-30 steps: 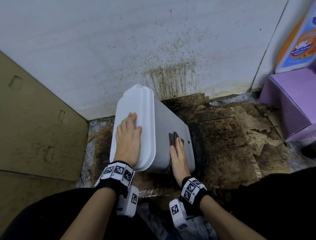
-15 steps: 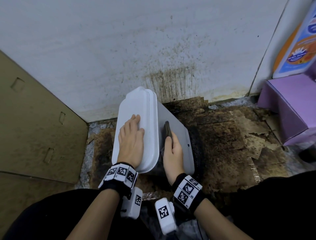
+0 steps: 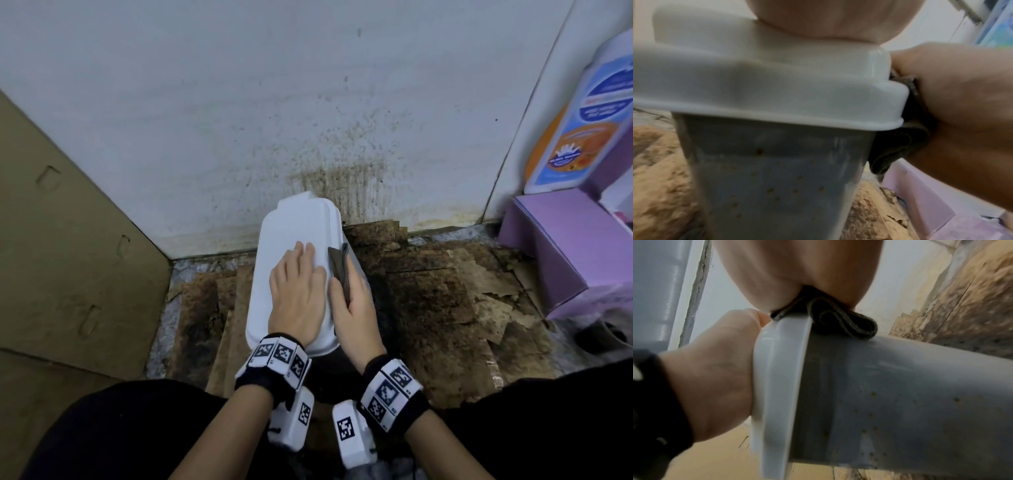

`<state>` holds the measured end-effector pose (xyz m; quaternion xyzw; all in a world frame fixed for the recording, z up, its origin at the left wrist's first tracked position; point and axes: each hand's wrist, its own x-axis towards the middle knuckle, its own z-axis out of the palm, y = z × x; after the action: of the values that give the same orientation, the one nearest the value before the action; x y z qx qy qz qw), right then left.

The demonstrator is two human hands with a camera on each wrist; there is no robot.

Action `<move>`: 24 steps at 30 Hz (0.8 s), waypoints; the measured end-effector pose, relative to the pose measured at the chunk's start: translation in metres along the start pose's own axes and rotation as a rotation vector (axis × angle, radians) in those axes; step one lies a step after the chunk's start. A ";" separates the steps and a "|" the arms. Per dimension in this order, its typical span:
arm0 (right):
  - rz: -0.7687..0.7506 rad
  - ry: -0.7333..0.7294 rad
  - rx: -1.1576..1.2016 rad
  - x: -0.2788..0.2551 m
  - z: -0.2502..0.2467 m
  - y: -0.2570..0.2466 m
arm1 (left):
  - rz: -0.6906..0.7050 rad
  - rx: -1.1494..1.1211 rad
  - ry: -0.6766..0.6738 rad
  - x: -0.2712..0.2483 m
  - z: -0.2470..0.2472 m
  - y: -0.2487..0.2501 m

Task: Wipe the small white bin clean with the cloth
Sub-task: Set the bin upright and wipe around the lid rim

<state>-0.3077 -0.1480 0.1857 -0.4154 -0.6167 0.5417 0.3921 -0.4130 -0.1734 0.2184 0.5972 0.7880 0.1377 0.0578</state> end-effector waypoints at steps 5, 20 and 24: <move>0.061 0.057 -0.014 -0.002 -0.039 -0.005 | -0.118 -0.471 -0.040 0.005 -0.003 0.034; 0.184 0.115 -0.174 -0.008 -0.085 -0.011 | -0.614 -0.674 -0.036 -0.023 0.007 -0.008; 0.199 0.032 -0.196 -0.005 -0.079 -0.011 | -0.584 -0.653 -0.039 -0.025 0.012 -0.010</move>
<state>-0.2329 -0.1261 0.2050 -0.5195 -0.6158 0.5084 0.3040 -0.4126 -0.1980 0.2024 0.3024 0.8376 0.3462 0.2952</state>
